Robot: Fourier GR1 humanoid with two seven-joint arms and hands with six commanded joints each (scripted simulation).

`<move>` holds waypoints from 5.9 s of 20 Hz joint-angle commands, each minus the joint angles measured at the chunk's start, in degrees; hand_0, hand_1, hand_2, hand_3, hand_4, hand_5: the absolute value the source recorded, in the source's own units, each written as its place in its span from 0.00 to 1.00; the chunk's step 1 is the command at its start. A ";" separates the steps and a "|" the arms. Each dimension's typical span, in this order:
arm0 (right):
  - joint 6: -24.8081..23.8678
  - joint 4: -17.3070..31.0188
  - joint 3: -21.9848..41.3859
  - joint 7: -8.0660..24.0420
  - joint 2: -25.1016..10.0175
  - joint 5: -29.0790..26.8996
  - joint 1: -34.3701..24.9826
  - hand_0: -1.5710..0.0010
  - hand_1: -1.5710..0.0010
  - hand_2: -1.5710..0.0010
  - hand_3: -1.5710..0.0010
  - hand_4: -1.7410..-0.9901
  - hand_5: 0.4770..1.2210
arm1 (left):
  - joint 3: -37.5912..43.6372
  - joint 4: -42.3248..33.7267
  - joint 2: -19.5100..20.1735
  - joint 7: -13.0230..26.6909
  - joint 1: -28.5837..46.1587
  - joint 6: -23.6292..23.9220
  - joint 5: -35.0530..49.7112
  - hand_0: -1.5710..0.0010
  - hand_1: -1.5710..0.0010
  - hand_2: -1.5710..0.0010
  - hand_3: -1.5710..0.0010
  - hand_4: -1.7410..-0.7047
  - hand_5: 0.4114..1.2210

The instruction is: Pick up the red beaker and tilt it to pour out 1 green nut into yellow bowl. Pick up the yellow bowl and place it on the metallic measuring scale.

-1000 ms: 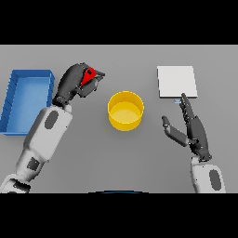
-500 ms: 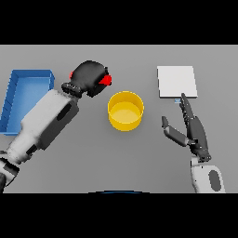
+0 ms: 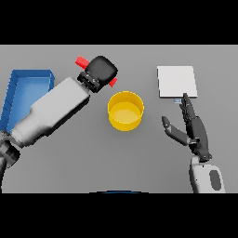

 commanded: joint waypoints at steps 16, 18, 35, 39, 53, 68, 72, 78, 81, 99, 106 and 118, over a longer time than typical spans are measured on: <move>-0.47 1.70 -0.29 -0.50 -1.05 1.65 -0.62 1.00 1.00 1.00 1.00 0.60 0.17 | -21.30 4.84 -3.16 -6.36 -11.44 -3.05 -10.74 0.00 0.00 0.00 0.01 0.00 1.00; -0.71 1.67 -0.54 -1.21 -1.03 1.58 -0.67 1.00 1.00 1.00 1.00 0.61 0.17 | -22.53 5.51 -4.84 -5.58 -12.70 -4.42 -10.86 0.00 0.00 0.00 0.01 0.00 1.00; -0.41 0.94 -0.13 -2.00 -1.01 1.56 -1.14 1.00 1.00 1.00 1.00 0.69 0.19 | -24.59 13.35 -1.36 -6.46 -27.98 2.53 -8.25 0.00 0.15 0.16 0.13 0.07 0.97; 0.27 1.73 0.45 -2.85 -0.62 1.46 -0.96 1.00 1.00 1.00 1.00 0.65 0.21 | -19.36 20.78 2.50 -6.66 -36.09 5.27 -4.28 0.00 0.06 0.07 0.12 0.16 0.99; 0.43 2.50 1.18 -3.27 -2.01 2.92 -3.16 1.00 1.00 1.00 1.00 0.61 0.23 | 8.06 41.59 17.54 4.81 -26.56 19.14 32.87 0.00 0.00 0.00 0.10 0.01 1.00; 1.23 3.01 1.78 -4.81 -2.85 3.52 -2.82 1.00 1.00 1.00 1.00 0.58 0.32 | 12.11 23.18 23.33 19.10 4.28 35.84 55.90 0.00 0.00 0.00 0.08 0.00 1.00; 0.67 3.57 1.90 -4.98 -2.77 4.34 -2.71 1.00 1.00 1.00 1.00 0.55 0.33 | 10.38 10.65 27.13 23.29 11.26 40.58 58.67 0.00 0.00 0.00 0.15 0.00 1.00; 0.42 2.78 2.11 -5.21 -2.51 4.33 -2.65 1.00 1.00 1.00 1.00 0.55 0.34 | 7.63 -0.80 30.83 25.82 17.42 44.90 63.59 0.00 0.00 0.00 0.19 0.23 0.60; 0.30 3.18 2.24 -4.01 -2.22 4.44 -2.90 1.00 1.00 1.00 1.00 0.55 0.34 | 7.59 -5.22 32.48 24.87 19.43 42.38 66.36 0.00 0.03 0.10 0.46 0.59 0.45; -2.85 1.93 4.25 0.78 -3.61 11.23 -3.89 1.00 1.00 1.00 1.00 0.64 0.27 | 5.79 -8.35 33.70 21.95 20.73 37.23 66.56 0.98 0.98 0.98 0.99 0.98 0.32; 7.99 6.07 10.82 -2.07 -11.65 16.72 -15.87 1.00 1.00 1.00 1.00 0.65 0.25 | 6.62 -9.49 33.26 20.21 21.38 38.52 67.79 1.00 1.00 1.00 1.00 0.97 0.37; 20.22 13.14 25.84 -4.91 -19.47 32.60 -32.34 1.00 1.00 1.00 1.00 0.70 0.21 | 7.30 -9.23 33.22 18.37 21.97 38.29 68.74 1.00 1.00 1.00 1.00 0.95 0.38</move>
